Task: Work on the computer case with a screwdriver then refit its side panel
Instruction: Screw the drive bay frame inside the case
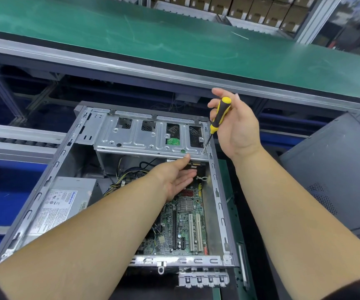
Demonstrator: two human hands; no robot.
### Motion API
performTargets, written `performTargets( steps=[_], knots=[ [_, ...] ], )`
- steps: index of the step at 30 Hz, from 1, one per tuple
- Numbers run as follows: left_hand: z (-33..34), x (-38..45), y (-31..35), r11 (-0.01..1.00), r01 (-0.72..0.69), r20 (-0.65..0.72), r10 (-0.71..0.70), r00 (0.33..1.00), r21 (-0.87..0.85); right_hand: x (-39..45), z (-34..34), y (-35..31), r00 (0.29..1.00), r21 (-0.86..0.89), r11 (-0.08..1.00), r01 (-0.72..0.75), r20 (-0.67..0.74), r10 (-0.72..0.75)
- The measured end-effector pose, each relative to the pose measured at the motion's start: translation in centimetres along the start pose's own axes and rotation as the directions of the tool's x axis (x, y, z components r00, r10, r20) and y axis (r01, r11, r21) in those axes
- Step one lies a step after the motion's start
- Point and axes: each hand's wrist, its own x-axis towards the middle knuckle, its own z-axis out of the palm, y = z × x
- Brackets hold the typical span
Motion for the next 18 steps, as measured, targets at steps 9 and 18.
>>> performTargets(
  steps=[9, 18],
  knots=[
    [-0.02, 0.03, 0.04, 1.0, 0.003, 0.0, -0.003, 1.0, 0.004, 0.04, -0.22, 0.2, 0.999, -0.202, 0.979, 0.032, 0.027, -0.027],
    [-0.01, 0.01, 0.06, 1.0, 0.005, 0.002, -0.005, 1.0, 0.002, -0.29, -0.24, 0.15, 1.0, -0.097, 0.995, 0.019, 0.012, -0.018]
  ],
)
